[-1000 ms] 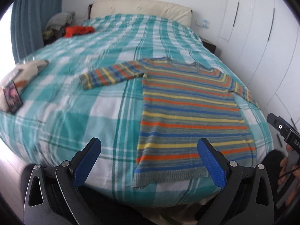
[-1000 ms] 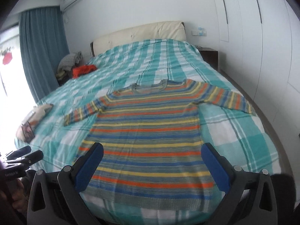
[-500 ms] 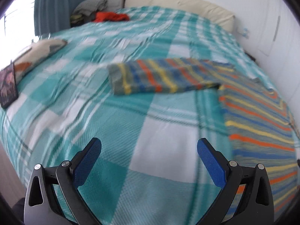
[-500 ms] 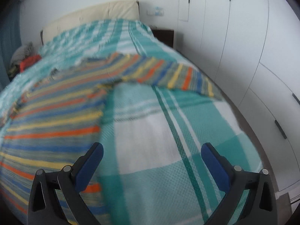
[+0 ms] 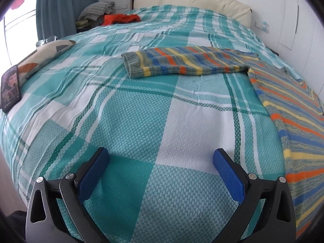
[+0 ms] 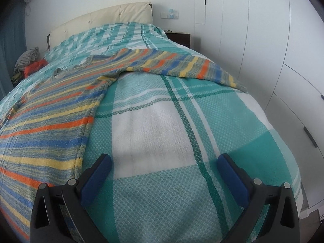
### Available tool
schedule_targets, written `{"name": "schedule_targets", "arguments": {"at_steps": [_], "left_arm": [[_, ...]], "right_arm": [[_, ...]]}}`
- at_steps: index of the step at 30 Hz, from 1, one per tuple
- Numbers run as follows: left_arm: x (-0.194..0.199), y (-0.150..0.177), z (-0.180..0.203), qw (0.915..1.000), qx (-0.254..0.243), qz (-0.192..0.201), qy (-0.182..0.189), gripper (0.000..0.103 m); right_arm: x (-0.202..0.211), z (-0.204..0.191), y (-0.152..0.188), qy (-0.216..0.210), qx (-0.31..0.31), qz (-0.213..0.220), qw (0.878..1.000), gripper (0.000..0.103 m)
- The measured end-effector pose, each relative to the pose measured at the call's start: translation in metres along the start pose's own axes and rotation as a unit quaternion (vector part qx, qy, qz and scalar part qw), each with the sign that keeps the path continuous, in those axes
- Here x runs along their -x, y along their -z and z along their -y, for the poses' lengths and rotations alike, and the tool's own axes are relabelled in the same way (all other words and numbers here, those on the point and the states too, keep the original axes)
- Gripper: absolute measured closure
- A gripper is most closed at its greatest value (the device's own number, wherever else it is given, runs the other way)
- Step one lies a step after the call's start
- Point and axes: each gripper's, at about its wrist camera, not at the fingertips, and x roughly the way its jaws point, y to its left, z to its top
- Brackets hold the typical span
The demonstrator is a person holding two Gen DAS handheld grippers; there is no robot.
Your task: Fold small clothes
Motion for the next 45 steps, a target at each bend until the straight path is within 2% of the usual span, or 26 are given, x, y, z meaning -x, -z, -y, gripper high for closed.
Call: {"name": "schedule_targets", "arguments": {"at_steps": [45], "left_arm": [[-0.0037,-0.0012,0.0023,1.0000,-0.003,0.003,-0.006,0.000]], "right_arm": [[-0.0008,-0.0008,0.0013,0.002,0.003,0.006,1.000,0.000]]}}
